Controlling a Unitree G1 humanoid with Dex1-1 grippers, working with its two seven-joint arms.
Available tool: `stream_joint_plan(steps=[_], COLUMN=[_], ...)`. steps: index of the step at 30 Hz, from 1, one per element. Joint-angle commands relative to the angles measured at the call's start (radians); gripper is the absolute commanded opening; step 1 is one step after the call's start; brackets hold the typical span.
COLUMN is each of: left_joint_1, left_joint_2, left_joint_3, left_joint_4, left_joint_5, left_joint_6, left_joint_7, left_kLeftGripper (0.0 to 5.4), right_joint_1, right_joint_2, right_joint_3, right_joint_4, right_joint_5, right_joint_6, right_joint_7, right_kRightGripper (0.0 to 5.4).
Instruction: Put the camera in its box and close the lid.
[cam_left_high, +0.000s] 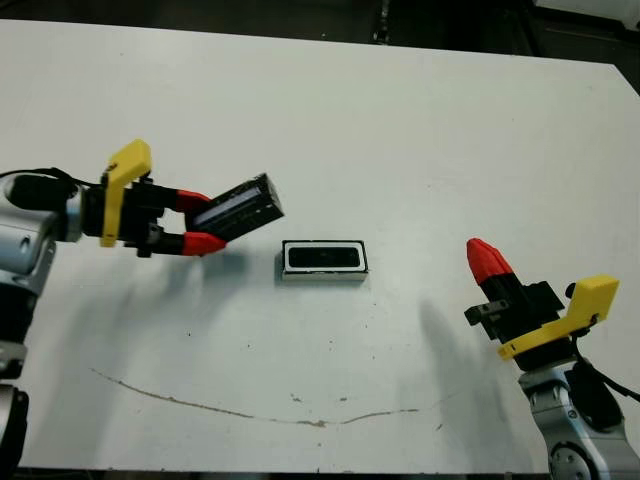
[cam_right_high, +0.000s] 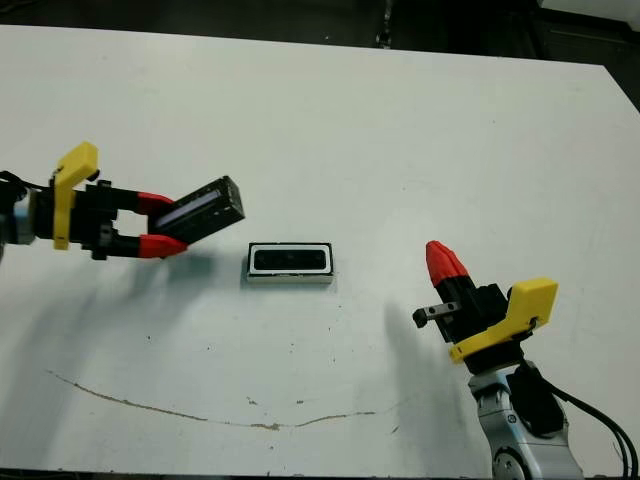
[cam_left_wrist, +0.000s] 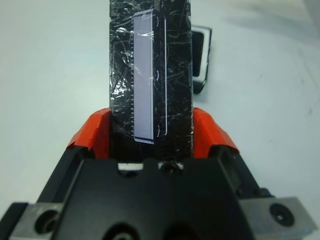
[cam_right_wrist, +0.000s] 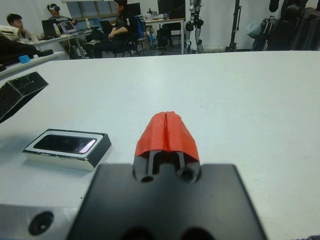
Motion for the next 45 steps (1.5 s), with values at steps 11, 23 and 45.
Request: stream_joint_plan(steps=[11, 23, 45], left_joint_1=[0.007, -0.005, -0.040], left_joint_2=[-0.023, -0.090, -0.109], left_joint_3=[-0.114, -0.177, -0.255], left_joint_4=[-0.097, -0.064, -0.194], left_joint_5=[0.022, 0.072, 0.056], left_joint_6=[0.077, 0.100, 0.203], left_joint_7=[0.029, 0.105, 0.065], left_kLeftGripper=[3.17, 3.17, 3.17], right_joint_1=[0.012, 0.014, 0.012], right_joint_2=[-0.006, -0.001, -0.003], right_joint_3=[-0.002, 0.003, 0.006], right_joint_4=[0.000, -0.005, -0.015], right_joint_5=[-0.002, -0.013, 0.003], right_joint_6=[-0.002, -0.009, 0.011], right_joint_7=[-0.002, -0.006, -0.018], right_kRightGripper=[0.00, 0.00, 0.00])
